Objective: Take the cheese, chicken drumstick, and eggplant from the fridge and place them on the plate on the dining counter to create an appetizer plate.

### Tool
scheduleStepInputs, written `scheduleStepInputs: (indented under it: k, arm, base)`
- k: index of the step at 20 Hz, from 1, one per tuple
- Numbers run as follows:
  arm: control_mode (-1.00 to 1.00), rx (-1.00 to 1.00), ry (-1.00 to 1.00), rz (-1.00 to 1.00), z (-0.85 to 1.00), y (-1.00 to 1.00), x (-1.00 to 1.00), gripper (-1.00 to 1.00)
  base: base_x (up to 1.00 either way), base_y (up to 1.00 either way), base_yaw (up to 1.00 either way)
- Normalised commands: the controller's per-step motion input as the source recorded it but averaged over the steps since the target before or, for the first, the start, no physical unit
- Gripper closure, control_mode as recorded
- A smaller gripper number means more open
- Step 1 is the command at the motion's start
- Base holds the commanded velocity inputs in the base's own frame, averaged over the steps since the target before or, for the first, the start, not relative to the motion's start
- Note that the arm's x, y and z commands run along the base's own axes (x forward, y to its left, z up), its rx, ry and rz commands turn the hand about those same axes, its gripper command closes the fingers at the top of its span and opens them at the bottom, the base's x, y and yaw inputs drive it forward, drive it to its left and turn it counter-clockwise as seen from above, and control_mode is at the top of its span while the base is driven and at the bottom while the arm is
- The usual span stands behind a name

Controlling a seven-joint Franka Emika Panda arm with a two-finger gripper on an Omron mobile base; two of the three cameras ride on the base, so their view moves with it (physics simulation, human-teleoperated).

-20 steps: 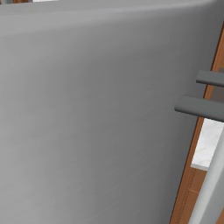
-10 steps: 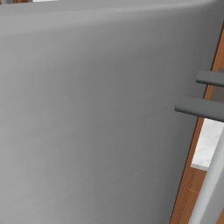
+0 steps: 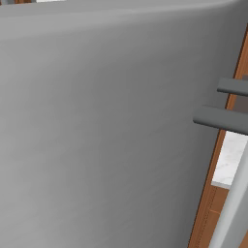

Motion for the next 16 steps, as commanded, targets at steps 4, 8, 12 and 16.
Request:
scheduleStepInputs:
  k: [4,8,12,16]
  arm:
    - [-1.00,0.00,0.00,-0.01,0.00,-0.10,0.51,-1.00]
    - [-1.00,0.00,0.00,-0.02,-0.03,-0.04,0.42,-1.00]
    - [-1.00,0.00,-0.05,-0.03,-0.11,-0.03,0.17,-1.00]
    - [-1.00,0.00,-0.35,-0.01,-0.11,-0.01,0.00,-1.00]
  base:
    - [0.00,0.00,0.00]
    - [0.00,0.00,0.00]
    - [0.00,0.00,0.00]
    - [0.00,0.00,0.00]
